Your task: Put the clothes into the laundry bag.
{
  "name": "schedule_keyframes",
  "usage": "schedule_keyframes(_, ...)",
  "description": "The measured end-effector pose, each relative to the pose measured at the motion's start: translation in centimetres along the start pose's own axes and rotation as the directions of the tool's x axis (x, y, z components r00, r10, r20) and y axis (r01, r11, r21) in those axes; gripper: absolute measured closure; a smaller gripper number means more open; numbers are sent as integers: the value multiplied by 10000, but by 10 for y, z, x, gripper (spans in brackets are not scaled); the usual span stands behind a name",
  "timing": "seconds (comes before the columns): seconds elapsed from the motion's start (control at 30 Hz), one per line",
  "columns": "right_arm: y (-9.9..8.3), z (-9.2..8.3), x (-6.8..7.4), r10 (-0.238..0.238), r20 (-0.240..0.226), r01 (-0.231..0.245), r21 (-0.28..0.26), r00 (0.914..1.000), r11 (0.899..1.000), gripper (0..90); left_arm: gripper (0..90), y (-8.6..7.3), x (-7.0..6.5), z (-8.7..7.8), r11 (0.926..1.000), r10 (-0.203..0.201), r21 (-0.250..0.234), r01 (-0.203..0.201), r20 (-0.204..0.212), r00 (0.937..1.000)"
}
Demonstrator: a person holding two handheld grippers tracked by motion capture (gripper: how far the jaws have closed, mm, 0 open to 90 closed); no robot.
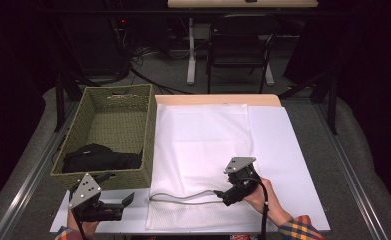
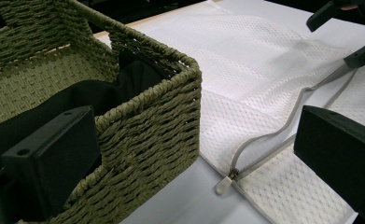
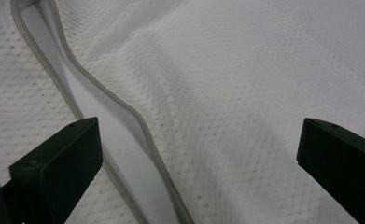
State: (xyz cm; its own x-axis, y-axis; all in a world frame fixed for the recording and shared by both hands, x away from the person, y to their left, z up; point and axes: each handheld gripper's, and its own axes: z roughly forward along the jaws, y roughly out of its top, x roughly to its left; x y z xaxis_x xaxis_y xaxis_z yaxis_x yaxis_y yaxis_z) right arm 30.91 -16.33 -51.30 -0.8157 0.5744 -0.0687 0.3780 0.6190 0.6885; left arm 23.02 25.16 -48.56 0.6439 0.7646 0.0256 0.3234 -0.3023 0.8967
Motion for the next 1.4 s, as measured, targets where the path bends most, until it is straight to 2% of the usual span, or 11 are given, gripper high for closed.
schedule_keyframes(0.13,1,10,-1,-99,-138,102,183,9999,9998,0,0,-1,1,-1,10000,-14,-17,14,-28,10000)
schedule_keyframes(0.53,1,30,-6,20,-423,12,765,9991,9971,0,0,-1,0,2,10000,-31,95,30,137,9999)
schedule_keyframes(0.83,2,43,-3,-181,-717,274,1319,9973,9909,9,0,-2,-2,4,9998,-22,178,18,242,9997)
schedule_keyframes(0.93,2,45,-2,-144,-719,245,1415,9973,9896,40,0,-2,-2,4,9997,58,220,-63,231,9997)
schedule_keyframes(1.17,1,47,-1,-232,-548,320,1650,9982,9858,203,0,-2,-2,4,9997,-55,226,47,330,9994)
schedule_keyframes(1.4,1,47,1,-389,-617,486,1645,9973,9852,291,0,-2,-2,4,9997,-80,248,71,357,9993)
